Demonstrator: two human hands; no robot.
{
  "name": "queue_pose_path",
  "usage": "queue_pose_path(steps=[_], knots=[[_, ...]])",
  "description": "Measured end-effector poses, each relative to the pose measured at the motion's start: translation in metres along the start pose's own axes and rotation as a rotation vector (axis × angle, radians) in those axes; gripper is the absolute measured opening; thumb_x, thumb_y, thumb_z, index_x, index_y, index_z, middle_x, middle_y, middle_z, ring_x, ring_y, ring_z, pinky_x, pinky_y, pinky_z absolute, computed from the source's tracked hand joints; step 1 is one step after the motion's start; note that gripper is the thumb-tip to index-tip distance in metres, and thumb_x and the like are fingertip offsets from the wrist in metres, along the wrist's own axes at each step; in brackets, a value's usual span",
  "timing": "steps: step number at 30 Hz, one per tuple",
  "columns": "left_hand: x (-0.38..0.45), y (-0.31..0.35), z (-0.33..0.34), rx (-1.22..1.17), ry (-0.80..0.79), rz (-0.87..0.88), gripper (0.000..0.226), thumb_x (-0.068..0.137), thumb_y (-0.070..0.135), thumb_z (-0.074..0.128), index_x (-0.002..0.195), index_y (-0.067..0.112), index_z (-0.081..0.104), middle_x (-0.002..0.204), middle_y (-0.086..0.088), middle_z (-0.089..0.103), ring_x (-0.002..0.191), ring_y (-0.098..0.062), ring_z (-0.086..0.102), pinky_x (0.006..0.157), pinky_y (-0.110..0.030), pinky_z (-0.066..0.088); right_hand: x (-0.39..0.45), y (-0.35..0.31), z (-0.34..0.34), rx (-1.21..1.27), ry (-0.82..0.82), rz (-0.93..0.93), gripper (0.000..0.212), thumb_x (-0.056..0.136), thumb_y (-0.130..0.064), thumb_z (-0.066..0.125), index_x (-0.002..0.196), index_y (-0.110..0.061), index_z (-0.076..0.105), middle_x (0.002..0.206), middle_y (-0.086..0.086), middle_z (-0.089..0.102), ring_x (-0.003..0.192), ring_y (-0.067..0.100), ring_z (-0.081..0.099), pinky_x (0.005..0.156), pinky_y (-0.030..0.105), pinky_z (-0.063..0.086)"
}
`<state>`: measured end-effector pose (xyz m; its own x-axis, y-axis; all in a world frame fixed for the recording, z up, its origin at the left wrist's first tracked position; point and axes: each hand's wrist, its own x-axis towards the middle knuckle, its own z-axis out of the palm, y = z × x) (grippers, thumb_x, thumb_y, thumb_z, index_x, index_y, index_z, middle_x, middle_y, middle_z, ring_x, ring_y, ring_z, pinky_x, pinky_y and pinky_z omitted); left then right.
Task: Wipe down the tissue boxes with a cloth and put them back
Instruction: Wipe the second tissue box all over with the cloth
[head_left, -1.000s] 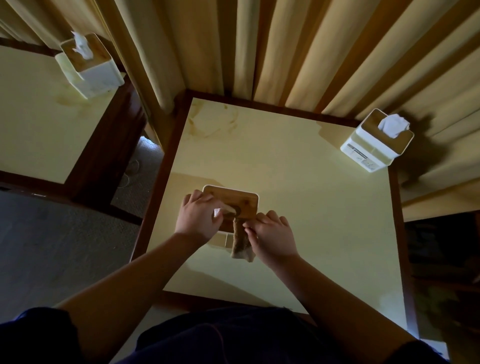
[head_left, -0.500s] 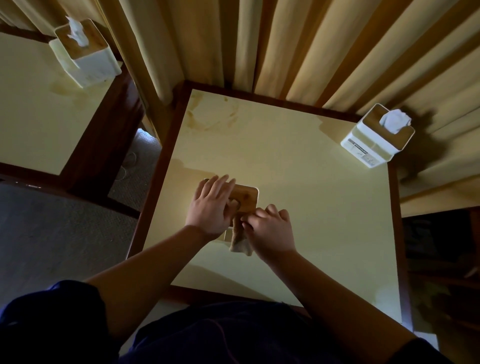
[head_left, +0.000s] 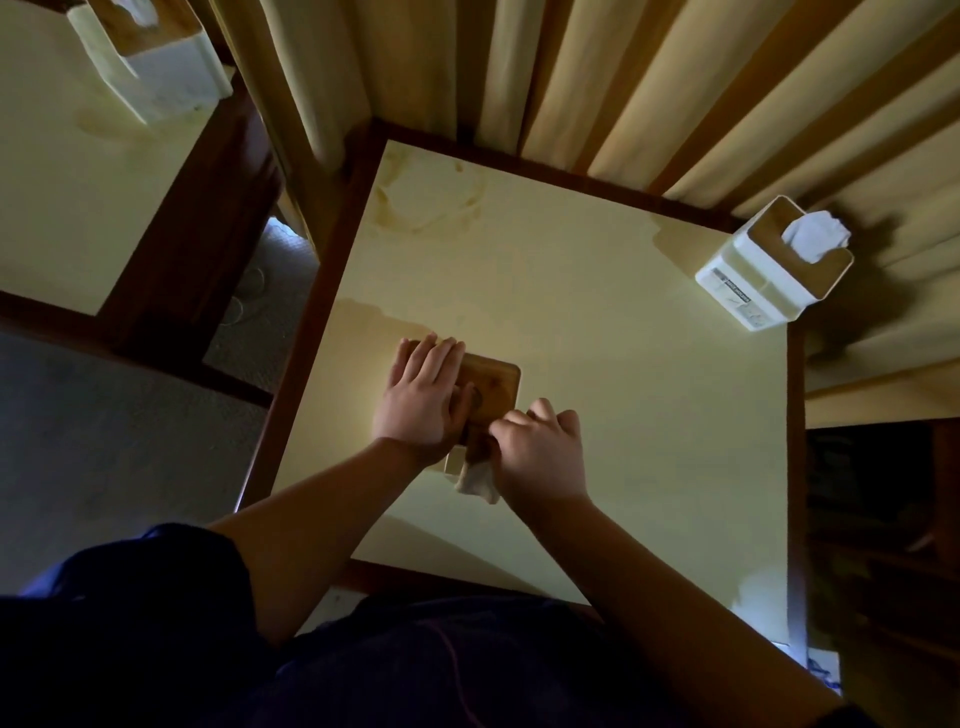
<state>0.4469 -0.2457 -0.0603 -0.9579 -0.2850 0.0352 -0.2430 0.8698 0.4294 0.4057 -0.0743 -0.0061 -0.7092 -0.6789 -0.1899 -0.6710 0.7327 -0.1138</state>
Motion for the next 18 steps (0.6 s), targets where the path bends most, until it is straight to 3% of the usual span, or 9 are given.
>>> queue_pose_path(steps=[2, 6, 12, 18], knots=[[0.001, 0.000, -0.001, -0.004, -0.012, -0.012, 0.059, 0.106, 0.045, 0.037, 0.152, 0.011, 0.048, 0.154, -0.009, 0.051, 0.149, -0.033, 0.037, 0.129, -0.052, 0.017, 0.009, -0.002, -0.006, 0.002, -0.078, 0.022, 0.012, 0.090, -0.020, 0.057, 0.084, -0.020, 0.068, 0.087, -0.005, 0.069, 0.106, 0.030, 0.056, 0.083, 0.043, 0.038], [0.002, -0.001, 0.002, 0.006, 0.020, -0.007, 0.055, 0.104, 0.040, 0.041, 0.149, 0.010, 0.052, 0.150, -0.009, 0.055, 0.146, -0.033, 0.042, 0.127, -0.052, 0.021, 0.039, -0.001, -0.021, -0.022, -0.130, 0.094, 0.025, 0.095, -0.010, 0.048, 0.104, -0.022, 0.068, 0.107, -0.004, 0.069, 0.123, 0.028, 0.048, 0.089, 0.043, 0.034], [0.002, -0.004, 0.009, -0.024, 0.140, 0.017, 0.049, 0.102, 0.036, 0.048, 0.140, 0.007, 0.061, 0.139, -0.010, 0.063, 0.136, -0.036, 0.052, 0.122, -0.055, 0.030, 0.074, 0.008, -0.028, -0.060, -0.089, 0.214, 0.027, 0.093, -0.009, 0.057, 0.107, -0.025, 0.073, 0.105, -0.005, 0.072, 0.121, 0.027, 0.048, 0.084, 0.043, 0.029], [0.002, -0.003, 0.009, 0.003, 0.097, 0.017, 0.052, 0.102, 0.037, 0.043, 0.144, 0.008, 0.057, 0.142, -0.009, 0.060, 0.139, -0.035, 0.048, 0.124, -0.053, 0.026, 0.059, 0.003, -0.017, -0.025, -0.081, 0.210, 0.030, 0.097, -0.006, 0.051, 0.114, -0.026, 0.066, 0.112, -0.005, 0.066, 0.121, 0.029, 0.050, 0.087, 0.044, 0.033]])
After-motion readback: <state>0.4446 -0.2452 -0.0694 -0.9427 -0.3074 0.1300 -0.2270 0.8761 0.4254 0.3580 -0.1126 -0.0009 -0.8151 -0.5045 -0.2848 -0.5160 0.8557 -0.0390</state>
